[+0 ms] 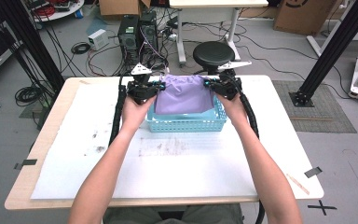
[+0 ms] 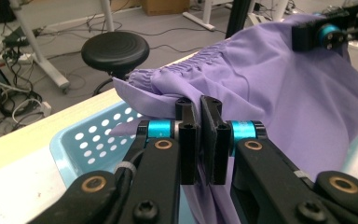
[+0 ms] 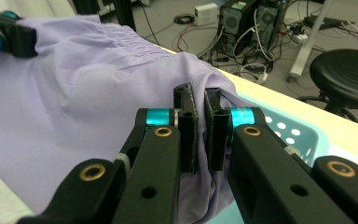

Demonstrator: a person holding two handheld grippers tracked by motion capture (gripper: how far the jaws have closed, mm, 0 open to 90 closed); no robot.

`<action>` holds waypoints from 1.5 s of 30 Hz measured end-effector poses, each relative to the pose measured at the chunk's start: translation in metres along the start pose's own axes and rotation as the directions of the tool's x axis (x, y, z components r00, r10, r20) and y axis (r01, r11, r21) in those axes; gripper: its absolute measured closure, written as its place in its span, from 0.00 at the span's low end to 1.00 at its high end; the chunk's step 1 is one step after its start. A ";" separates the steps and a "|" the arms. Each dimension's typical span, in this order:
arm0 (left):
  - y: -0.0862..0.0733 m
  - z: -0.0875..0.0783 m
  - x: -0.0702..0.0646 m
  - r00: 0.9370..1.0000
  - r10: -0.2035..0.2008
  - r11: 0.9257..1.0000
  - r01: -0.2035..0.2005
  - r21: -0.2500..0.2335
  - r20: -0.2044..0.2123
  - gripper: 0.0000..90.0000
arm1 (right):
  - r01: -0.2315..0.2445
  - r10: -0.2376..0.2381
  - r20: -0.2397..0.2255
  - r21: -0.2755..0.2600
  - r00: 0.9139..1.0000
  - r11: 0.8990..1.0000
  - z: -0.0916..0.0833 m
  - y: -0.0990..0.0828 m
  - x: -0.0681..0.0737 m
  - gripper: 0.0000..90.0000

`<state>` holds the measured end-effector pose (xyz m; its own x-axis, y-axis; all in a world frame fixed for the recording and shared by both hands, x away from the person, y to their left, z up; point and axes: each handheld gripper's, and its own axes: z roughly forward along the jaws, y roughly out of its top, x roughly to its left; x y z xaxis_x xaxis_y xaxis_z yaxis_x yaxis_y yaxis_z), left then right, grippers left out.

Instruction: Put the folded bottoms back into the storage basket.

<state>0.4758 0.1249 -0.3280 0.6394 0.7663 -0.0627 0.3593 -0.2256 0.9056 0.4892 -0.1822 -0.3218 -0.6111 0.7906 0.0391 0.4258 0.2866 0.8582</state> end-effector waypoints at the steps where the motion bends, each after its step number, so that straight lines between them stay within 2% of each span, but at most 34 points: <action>1: -0.002 0.004 0.002 1.000 0.005 1.000 -0.005 0.007 -0.004 0.95 | 0.004 -0.004 0.007 0.008 1.000 1.000 0.005 -0.001 -0.002 0.97; 4: -0.008 0.017 0.006 1.000 0.012 0.999 -0.011 0.040 -0.026 0.95 | -0.003 0.003 0.022 0.030 1.000 1.000 0.017 -0.004 -0.008 0.96; 5: -0.011 0.020 0.007 0.999 0.011 0.998 -0.009 0.055 -0.032 0.95 | -0.005 0.003 0.034 0.041 0.999 0.999 0.021 -0.006 -0.010 0.93; 6: -0.013 0.024 0.008 0.999 0.011 0.998 -0.008 0.068 -0.045 0.93 | -0.001 -0.002 0.048 0.061 0.999 0.998 0.026 -0.008 -0.012 0.86; 8: -0.016 0.027 0.009 0.997 0.008 0.996 -0.001 0.085 -0.082 0.71 | 0.013 -0.024 0.104 0.102 0.994 0.995 0.032 -0.012 -0.014 0.73; 11: -0.019 0.022 0.012 0.996 -0.009 0.997 0.015 0.074 -0.087 0.55 | 0.003 -0.017 0.117 0.124 0.993 0.992 0.030 -0.015 -0.017 0.66; 15: -0.025 0.002 0.011 0.996 0.014 0.998 -0.009 0.059 -0.083 0.48 | 0.009 -0.022 0.122 0.101 0.992 0.995 0.013 -0.016 -0.016 0.61; 19: -0.032 -0.028 0.005 0.995 0.062 0.998 -0.061 0.027 -0.076 0.44 | 0.028 -0.034 0.119 0.049 0.992 0.998 -0.012 -0.020 -0.010 0.58; 25: -0.050 -0.068 -0.007 0.994 0.105 0.994 -0.106 -0.018 -0.023 0.40 | 0.056 -0.054 0.109 -0.014 0.993 0.998 -0.048 -0.039 0.000 0.53; 26: -0.054 -0.074 -0.009 0.994 0.111 0.994 -0.111 -0.025 -0.015 0.40 | 0.054 -0.053 0.100 -0.011 0.994 0.998 -0.052 -0.043 0.001 0.50; 27: -0.058 -0.079 -0.010 0.993 0.116 0.993 -0.116 -0.030 -0.006 0.39 | 0.060 -0.061 0.100 0.013 0.993 0.998 -0.056 -0.046 0.003 0.47; 28: -0.062 -0.083 -0.012 0.993 0.116 0.993 -0.116 -0.038 0.002 0.38 | 0.075 -0.074 0.103 -0.004 0.992 0.997 -0.061 -0.051 0.005 0.49; 29: -0.067 -0.088 -0.014 0.993 0.116 0.992 -0.116 -0.041 0.005 0.37 | 0.076 -0.073 0.095 -0.028 0.993 0.997 -0.067 -0.056 0.007 0.49; 34: -0.088 -0.103 -0.019 0.991 0.134 0.990 -0.133 -0.056 0.006 0.35 | 0.075 -0.069 0.090 -0.060 0.994 0.995 -0.088 -0.086 0.014 0.44; 37: -0.101 -0.108 -0.020 0.990 0.142 0.988 -0.142 -0.062 -0.009 0.34 | 0.065 -0.059 0.087 -0.070 0.994 0.995 -0.097 -0.106 0.017 0.42; 45: -0.130 -0.121 -0.020 0.991 0.132 0.989 -0.133 -0.060 -0.031 0.32 | 0.041 -0.035 0.080 -0.082 0.996 0.996 -0.108 -0.142 0.021 0.39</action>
<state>0.3340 0.2118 -0.3931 0.6599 0.7481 0.0700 0.2291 -0.2891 0.9295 0.3434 -0.2647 -0.3876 -0.5703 0.8208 -0.0318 0.3441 0.2738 0.8981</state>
